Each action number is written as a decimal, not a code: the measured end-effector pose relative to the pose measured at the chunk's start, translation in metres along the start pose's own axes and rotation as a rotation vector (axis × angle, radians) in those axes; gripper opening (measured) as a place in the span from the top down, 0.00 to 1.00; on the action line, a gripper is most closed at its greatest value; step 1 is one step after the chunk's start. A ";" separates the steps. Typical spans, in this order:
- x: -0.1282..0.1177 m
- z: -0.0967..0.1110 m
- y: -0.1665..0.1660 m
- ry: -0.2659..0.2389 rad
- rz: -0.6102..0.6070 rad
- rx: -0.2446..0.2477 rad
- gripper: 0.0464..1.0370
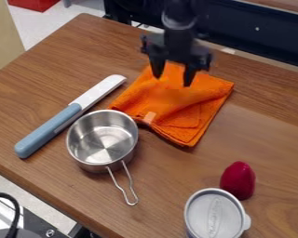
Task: Moved the orange cloth above the silver pan
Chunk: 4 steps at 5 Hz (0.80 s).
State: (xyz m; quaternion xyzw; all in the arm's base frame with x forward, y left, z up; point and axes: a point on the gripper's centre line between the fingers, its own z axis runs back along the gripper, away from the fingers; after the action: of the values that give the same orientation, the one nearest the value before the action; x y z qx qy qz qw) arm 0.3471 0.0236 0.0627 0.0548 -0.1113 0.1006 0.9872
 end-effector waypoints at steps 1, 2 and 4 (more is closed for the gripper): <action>-0.002 0.012 -0.001 0.030 0.007 -0.017 0.03; -0.004 0.019 -0.002 0.061 0.010 -0.024 0.04; -0.024 0.035 -0.014 0.010 0.067 -0.068 0.04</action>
State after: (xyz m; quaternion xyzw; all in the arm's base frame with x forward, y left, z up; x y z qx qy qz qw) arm 0.3193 0.0011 0.0902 0.0170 -0.1114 0.1301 0.9851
